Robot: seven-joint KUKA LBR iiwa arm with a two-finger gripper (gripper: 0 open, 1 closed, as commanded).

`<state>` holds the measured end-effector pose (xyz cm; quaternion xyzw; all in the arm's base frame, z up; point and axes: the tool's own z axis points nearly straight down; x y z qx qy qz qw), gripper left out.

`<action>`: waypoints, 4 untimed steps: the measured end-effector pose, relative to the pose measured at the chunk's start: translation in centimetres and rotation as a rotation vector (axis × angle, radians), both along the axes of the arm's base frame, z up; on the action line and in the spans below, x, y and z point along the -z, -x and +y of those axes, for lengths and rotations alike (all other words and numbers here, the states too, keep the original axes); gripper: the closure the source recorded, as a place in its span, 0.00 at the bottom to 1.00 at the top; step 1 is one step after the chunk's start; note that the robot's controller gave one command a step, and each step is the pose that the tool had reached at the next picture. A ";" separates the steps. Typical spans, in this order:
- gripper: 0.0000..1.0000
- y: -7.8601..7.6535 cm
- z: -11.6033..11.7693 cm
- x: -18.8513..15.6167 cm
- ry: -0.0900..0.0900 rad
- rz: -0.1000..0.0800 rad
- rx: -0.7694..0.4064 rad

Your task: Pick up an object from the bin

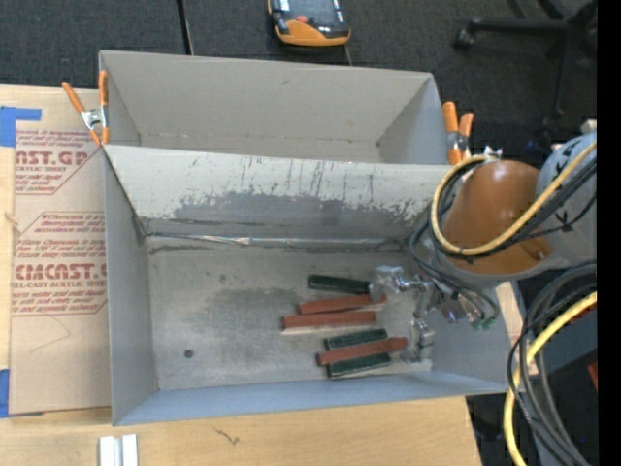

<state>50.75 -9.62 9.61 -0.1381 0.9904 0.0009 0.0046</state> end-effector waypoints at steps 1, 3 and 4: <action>1.00 -0.9 4.7 2.5 0.002 0.003 -0.064; 1.00 0.1 6.0 2.0 0.002 0.009 -0.037; 1.00 -0.2 9.5 1.7 0.002 0.009 -0.002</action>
Offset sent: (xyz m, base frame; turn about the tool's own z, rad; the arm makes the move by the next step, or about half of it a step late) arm 0.0000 0.0000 0.0000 0.0000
